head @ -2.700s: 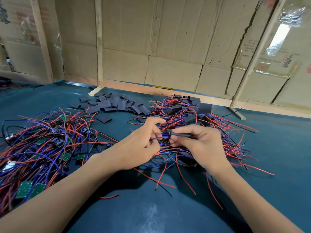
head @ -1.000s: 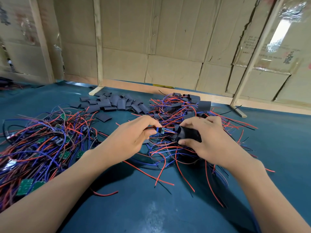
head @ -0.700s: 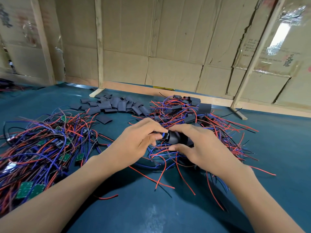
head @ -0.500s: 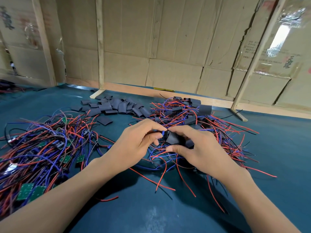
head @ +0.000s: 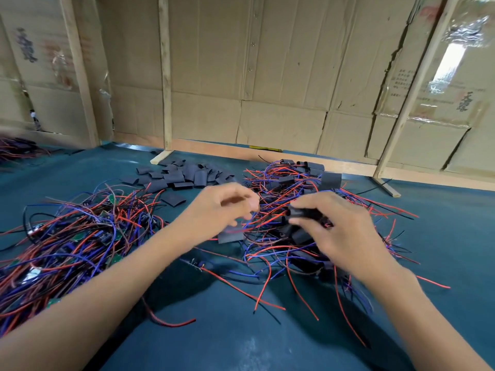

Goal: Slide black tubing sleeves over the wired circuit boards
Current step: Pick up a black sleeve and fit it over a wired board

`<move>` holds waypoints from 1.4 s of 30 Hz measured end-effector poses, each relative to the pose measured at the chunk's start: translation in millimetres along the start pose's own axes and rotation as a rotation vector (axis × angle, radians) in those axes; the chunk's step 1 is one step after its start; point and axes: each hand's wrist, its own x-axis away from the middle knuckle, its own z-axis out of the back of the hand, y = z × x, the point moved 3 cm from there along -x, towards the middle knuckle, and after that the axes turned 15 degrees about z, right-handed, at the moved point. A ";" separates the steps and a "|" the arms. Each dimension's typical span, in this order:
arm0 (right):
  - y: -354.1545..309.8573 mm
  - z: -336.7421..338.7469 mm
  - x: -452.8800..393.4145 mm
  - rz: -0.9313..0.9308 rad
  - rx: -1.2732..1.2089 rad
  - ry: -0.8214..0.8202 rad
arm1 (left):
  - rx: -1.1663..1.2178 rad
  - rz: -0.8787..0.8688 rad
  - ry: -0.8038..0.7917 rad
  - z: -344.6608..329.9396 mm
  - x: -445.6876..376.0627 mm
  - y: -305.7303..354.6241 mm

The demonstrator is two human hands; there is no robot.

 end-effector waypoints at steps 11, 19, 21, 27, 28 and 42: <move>42.1 5.2 21.6 -0.320 0.404 -0.416 | -1.326 0.292 0.161 84.3 -119.7 -43.1; 15.0 4.6 8.0 -0.097 0.311 -0.045 | -1.291 0.114 0.010 49.7 -135.4 -52.8; 9.9 0.0 7.0 -0.032 0.286 -0.036 | -1.366 0.079 -0.013 45.6 -136.3 -48.7; 1.2 -9.3 9.0 0.043 0.193 -0.072 | -1.574 0.239 -0.072 59.6 -147.6 -57.0; 0.5 -10.2 8.8 0.050 0.188 -0.082 | -1.555 0.233 -0.065 63.5 -148.5 -54.7; -21.8 -15.5 1.0 0.068 0.062 0.008 | -0.938 0.163 0.131 86.5 -78.9 -14.7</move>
